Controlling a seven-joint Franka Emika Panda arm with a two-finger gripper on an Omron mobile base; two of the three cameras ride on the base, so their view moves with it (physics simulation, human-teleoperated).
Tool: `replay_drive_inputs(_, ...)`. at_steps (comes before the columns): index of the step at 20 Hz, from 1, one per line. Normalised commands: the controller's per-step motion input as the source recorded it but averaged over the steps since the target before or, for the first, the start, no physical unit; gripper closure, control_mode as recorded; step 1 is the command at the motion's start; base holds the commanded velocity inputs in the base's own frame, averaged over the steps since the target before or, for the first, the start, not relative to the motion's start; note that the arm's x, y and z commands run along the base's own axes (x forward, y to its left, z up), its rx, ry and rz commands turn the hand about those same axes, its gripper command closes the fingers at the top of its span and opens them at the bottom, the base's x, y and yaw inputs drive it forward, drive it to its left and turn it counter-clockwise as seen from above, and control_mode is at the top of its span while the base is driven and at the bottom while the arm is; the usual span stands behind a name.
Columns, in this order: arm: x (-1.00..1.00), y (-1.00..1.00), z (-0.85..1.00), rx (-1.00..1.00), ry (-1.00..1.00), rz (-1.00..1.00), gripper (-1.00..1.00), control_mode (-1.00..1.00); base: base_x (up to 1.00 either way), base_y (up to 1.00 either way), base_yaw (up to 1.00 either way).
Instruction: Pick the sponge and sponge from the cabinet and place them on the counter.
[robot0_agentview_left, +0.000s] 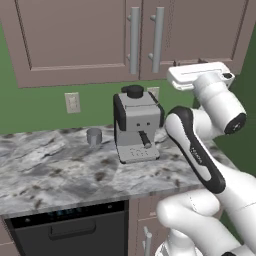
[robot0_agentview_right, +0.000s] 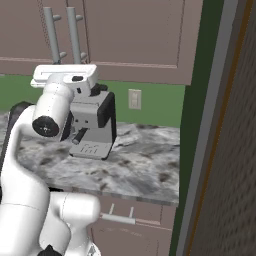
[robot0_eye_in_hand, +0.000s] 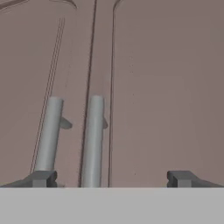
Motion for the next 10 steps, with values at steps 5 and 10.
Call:
replay_drive_inputs(5, 0.0, 0.1, 0.23, 0.0, -0.17, 0.0, -1.0, -1.0, 0.0, 0.0, 0.0)
replay_drive_inputs(10, 0.0, 0.13, 0.21, 0.0, -0.08, 0.0, -1.0, -1.0, 0.0, 0.0, 0.0)
